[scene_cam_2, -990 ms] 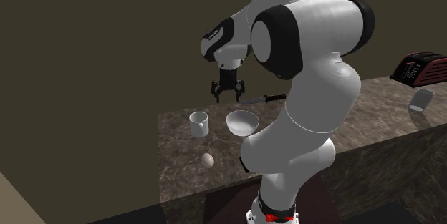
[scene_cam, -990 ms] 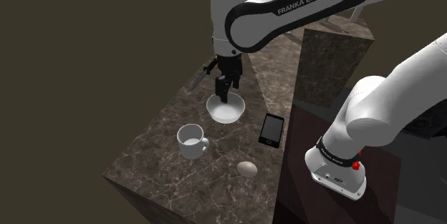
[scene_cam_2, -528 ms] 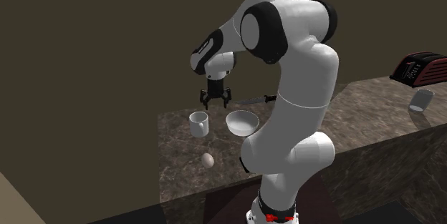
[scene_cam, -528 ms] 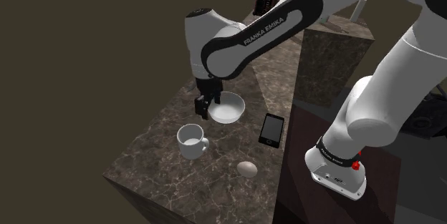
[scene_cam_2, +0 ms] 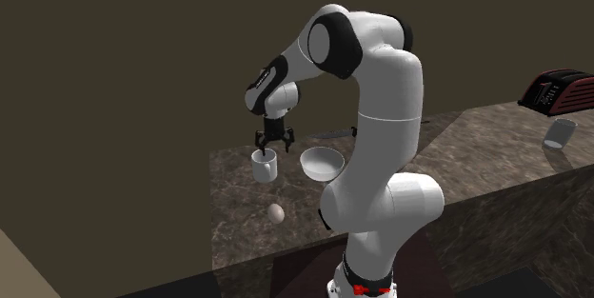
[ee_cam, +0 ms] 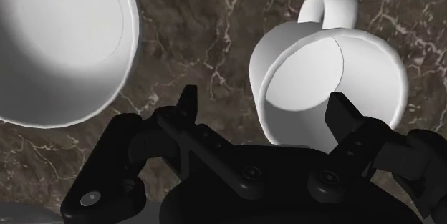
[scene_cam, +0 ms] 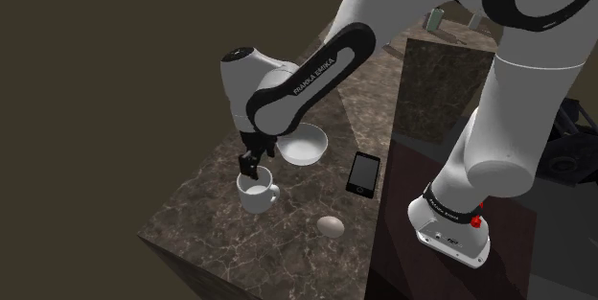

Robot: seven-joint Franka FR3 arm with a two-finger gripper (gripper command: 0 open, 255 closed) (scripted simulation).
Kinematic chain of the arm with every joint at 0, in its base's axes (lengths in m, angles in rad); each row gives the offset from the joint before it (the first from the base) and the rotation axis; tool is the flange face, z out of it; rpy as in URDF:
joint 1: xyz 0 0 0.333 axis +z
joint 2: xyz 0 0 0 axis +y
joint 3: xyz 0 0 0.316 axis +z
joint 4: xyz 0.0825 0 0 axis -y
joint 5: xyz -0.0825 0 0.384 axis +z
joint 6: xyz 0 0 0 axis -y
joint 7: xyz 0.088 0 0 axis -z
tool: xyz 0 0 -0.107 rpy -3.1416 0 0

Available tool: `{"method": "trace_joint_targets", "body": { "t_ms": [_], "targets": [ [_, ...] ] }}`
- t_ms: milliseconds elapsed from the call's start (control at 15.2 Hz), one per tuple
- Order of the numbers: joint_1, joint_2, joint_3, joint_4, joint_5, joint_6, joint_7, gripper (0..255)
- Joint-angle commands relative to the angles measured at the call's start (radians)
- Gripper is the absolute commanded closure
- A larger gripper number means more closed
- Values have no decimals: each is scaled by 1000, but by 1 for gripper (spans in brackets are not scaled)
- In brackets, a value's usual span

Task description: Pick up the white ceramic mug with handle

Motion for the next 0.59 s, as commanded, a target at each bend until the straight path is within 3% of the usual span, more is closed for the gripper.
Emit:
{"method": "trace_joint_targets", "body": {
  "t_ms": [0, 396, 462, 528],
  "targets": [
    [5, 20, -1, -5, -10, 25, 10, 0],
    [12, 68, -11, -14, -34, 79, 24, 0],
    [13, 70, -11, -12, -35, 78, 25, 255],
    [13, 71, -11, -12, -35, 79, 26, 255]
  ]
}}
